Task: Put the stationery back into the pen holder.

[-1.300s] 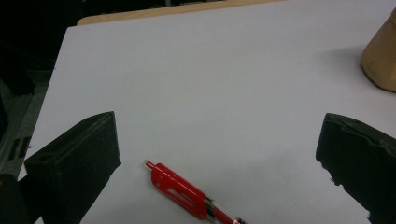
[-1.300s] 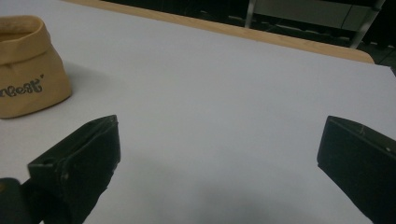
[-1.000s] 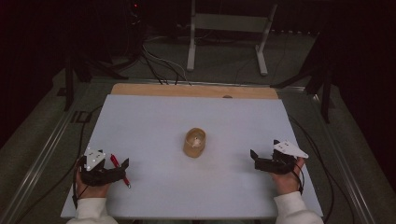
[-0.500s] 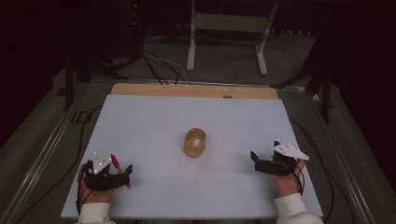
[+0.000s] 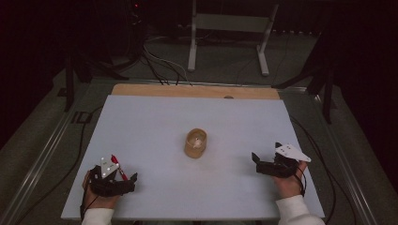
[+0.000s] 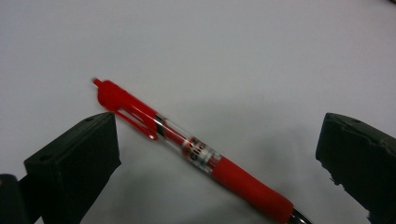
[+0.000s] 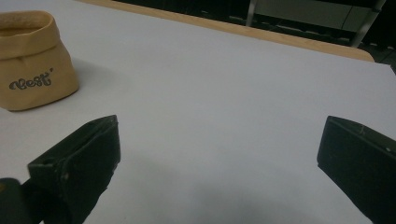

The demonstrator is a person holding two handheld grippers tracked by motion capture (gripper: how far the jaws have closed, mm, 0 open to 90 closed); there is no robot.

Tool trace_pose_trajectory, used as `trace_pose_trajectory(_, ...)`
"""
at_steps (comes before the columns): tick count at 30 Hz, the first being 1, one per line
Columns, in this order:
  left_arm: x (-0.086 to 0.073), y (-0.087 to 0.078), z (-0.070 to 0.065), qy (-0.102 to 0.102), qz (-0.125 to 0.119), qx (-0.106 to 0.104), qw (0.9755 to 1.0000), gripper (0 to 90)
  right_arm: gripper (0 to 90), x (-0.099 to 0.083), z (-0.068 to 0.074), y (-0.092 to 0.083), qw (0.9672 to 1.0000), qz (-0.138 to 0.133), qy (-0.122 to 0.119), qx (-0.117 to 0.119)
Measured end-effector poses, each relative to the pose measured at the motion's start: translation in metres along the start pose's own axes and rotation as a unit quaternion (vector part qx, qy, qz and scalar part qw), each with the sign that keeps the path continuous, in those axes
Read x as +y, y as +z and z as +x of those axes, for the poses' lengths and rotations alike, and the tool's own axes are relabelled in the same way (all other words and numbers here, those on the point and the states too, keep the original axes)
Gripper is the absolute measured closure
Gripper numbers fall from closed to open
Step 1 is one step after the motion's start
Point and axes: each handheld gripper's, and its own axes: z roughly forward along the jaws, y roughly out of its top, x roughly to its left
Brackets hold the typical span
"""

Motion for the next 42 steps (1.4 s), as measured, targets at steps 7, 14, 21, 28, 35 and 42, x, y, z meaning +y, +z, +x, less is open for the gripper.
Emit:
trace_pose_trajectory(7,-0.003,0.007,-0.004,-0.002,0.041,-0.001,0.9991,2.8,0.0,0.0,0.0,0.0,1.0,0.0,0.001,0.001)
trace_pose_trajectory(14,-0.003,0.0,-0.003,-0.011,0.042,0.008,0.999,15.5,0.0,0.0,0.0,-0.001,1.0,0.0,0.002,0.002)
trace_pose_trajectory(21,-0.006,-0.009,-0.005,0.002,0.04,-0.005,0.9992,47.0,0.0,-0.001,0.001,-0.001,1.0,0.001,0.001,0.004)
trace_pose_trajectory(28,-0.005,-0.012,-0.004,0.004,0.045,0.001,0.999,76.4,0.0,-0.001,0.002,-0.001,1.0,0.002,-0.003,0.006)
trace_pose_trajectory(35,-0.003,-0.01,0.001,0.001,0.041,-0.012,0.9991,80.8,0.0,-0.001,0.003,0.0,0.9999,0.003,-0.004,0.009)
trace_pose_trajectory(42,0.005,-0.01,-0.001,0.009,0.028,-0.019,0.9994,81.0,0.0,-0.001,0.002,0.0,0.9999,0.003,-0.002,0.01)
